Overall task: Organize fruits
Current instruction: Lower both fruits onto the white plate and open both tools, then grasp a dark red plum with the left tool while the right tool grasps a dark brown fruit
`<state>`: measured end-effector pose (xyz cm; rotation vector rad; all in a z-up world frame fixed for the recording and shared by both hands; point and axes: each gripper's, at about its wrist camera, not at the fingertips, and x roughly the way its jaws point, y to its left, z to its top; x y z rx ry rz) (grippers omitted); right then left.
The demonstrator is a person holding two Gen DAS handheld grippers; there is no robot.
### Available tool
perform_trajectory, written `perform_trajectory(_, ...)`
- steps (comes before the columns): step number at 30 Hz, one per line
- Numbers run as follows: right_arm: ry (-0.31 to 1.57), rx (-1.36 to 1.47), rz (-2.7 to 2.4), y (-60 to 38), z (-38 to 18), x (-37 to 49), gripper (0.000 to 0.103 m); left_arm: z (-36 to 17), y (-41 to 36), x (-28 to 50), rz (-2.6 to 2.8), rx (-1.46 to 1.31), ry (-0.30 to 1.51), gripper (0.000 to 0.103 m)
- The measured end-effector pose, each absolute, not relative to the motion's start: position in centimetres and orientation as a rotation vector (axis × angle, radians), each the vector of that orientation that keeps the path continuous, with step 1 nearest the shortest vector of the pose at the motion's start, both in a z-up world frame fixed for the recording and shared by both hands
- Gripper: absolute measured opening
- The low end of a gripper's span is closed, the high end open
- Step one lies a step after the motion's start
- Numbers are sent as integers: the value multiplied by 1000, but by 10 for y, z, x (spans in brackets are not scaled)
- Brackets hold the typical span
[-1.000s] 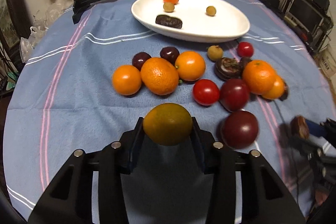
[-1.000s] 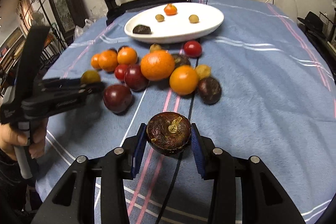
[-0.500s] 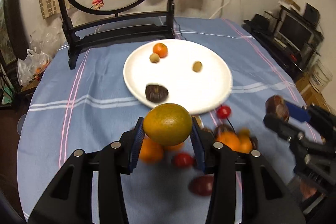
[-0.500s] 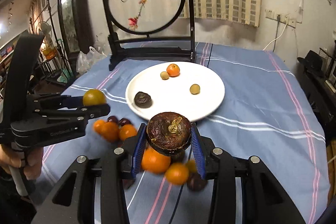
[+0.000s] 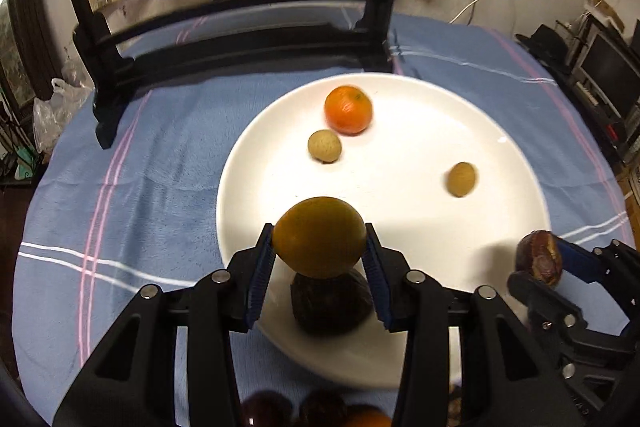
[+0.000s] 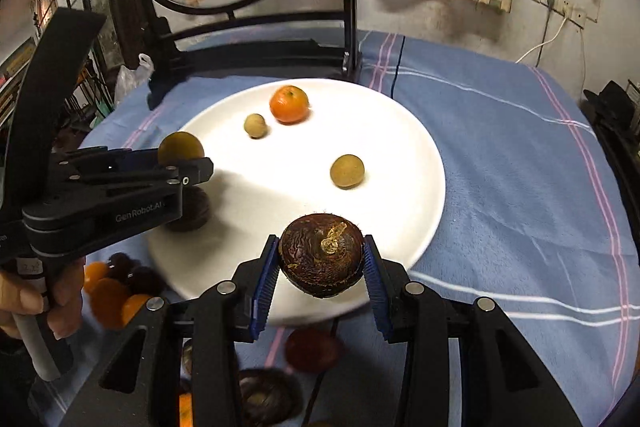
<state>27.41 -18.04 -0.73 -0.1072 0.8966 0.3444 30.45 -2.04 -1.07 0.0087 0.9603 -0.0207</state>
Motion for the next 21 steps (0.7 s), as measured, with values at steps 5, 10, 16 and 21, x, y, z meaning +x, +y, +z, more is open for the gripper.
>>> perform_trajectory(5,935,-110,336,-178,-20,286,50,-17,-17,311,-24,-18,970,50)
perform_trajectory(10,900,-59,311,-189,-5,272,53,7,-17,291,-28,-12,885,63)
perform_trajectory(16,859,7,305,-215,15,229,61,32,-17,239,-22,8,842,75)
perform_trajectory(21,877,62,299,-233,11,184,70,30,-12,188,-50,-42,860,76)
